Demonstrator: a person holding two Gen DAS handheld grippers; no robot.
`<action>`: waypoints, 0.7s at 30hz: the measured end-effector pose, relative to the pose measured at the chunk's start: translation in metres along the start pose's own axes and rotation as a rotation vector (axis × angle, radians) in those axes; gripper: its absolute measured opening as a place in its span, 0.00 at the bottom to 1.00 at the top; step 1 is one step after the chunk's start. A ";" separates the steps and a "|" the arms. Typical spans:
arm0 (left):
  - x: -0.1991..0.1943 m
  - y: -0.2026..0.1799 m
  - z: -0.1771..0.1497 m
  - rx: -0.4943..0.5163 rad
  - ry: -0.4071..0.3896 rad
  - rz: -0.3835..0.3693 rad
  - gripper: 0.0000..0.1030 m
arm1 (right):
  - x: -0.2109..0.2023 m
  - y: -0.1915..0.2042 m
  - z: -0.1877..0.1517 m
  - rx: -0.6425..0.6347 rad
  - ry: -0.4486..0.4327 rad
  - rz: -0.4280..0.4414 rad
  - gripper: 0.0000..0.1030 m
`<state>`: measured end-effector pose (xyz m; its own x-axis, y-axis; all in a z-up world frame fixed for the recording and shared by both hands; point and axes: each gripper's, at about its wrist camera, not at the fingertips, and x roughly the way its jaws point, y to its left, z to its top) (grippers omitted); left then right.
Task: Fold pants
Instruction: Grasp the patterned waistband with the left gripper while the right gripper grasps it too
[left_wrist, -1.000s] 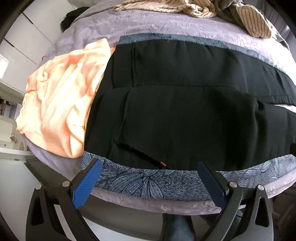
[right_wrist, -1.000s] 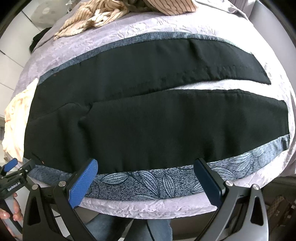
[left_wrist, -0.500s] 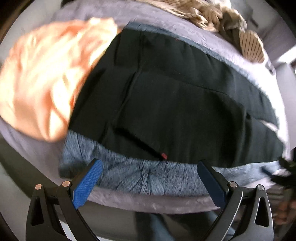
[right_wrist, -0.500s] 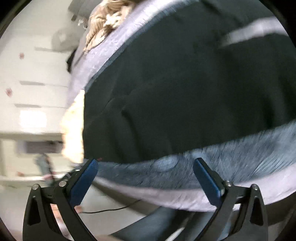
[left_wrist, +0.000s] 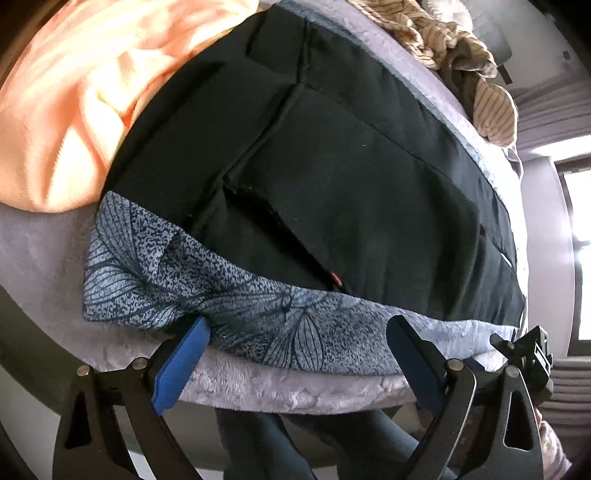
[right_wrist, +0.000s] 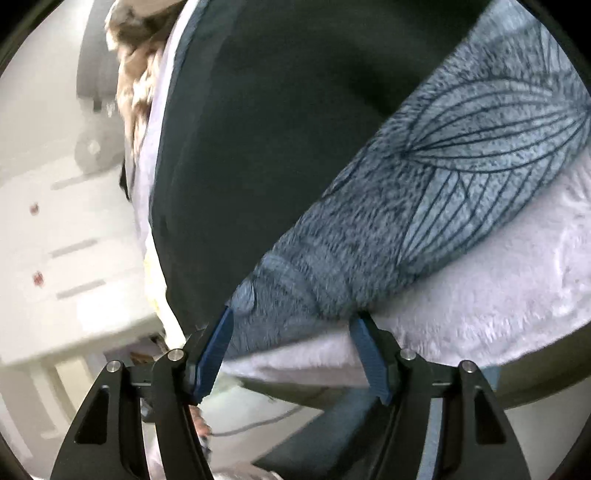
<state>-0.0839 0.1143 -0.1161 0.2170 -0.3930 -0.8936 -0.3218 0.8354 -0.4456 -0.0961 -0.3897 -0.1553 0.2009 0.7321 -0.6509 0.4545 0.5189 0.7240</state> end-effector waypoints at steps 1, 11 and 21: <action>-0.001 0.002 0.000 0.000 0.001 -0.002 0.94 | 0.003 0.000 0.001 -0.001 -0.002 0.023 0.68; -0.007 0.024 -0.012 -0.020 0.028 -0.026 0.94 | 0.013 0.017 -0.006 -0.021 0.002 0.223 0.68; -0.007 0.022 0.001 -0.074 -0.021 -0.100 0.54 | 0.028 0.025 -0.009 -0.019 0.028 0.205 0.60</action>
<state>-0.0915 0.1355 -0.1198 0.2705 -0.4643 -0.8434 -0.3644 0.7615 -0.5361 -0.0869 -0.3520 -0.1530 0.2632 0.8353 -0.4826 0.3898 0.3655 0.8452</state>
